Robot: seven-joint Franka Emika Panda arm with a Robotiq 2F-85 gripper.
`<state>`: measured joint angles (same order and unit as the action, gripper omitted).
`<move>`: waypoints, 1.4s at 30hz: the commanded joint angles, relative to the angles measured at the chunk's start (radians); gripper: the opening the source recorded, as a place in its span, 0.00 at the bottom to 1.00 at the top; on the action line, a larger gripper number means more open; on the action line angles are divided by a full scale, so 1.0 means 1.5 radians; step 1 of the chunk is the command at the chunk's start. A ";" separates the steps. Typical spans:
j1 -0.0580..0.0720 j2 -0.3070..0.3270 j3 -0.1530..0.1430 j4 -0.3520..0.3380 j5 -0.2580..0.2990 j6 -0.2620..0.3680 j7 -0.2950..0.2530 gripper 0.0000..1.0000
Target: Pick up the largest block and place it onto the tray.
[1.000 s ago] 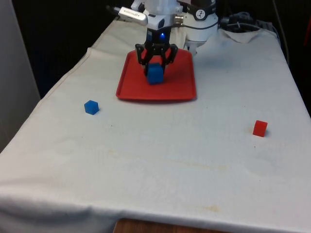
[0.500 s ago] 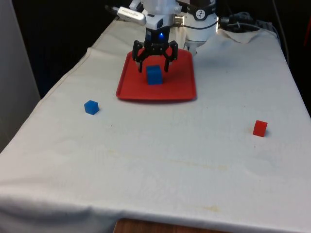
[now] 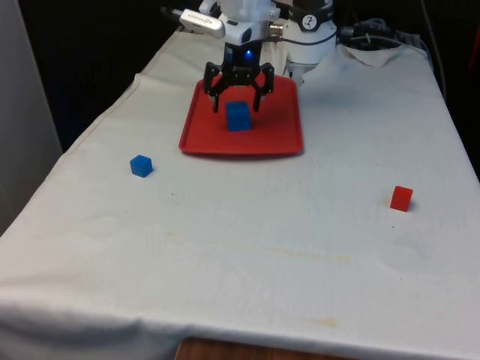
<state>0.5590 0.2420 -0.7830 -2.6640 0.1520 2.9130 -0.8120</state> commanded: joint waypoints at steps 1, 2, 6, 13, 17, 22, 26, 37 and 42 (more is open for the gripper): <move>-0.001 0.005 0.003 0.015 0.002 -0.016 0.003 1.00; 0.000 0.005 0.001 0.021 0.001 -0.022 0.003 1.00; 0.003 0.003 -0.005 0.052 -0.005 -0.053 0.006 1.00; 0.005 -0.003 -0.008 0.089 -0.009 -0.091 0.008 1.00; 0.004 -0.006 -0.008 0.106 -0.009 -0.109 0.008 1.00; 0.003 -0.010 -0.007 0.138 -0.009 -0.142 0.007 1.00; 0.003 -0.012 -0.007 0.159 -0.008 -0.163 0.006 1.00; 0.002 -0.014 -0.006 0.221 -0.006 -0.222 0.005 1.00; 0.001 -0.013 -0.004 0.244 -0.001 -0.239 0.002 1.00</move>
<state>0.5600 0.2220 -0.7890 -2.2980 0.1510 2.5540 -0.8090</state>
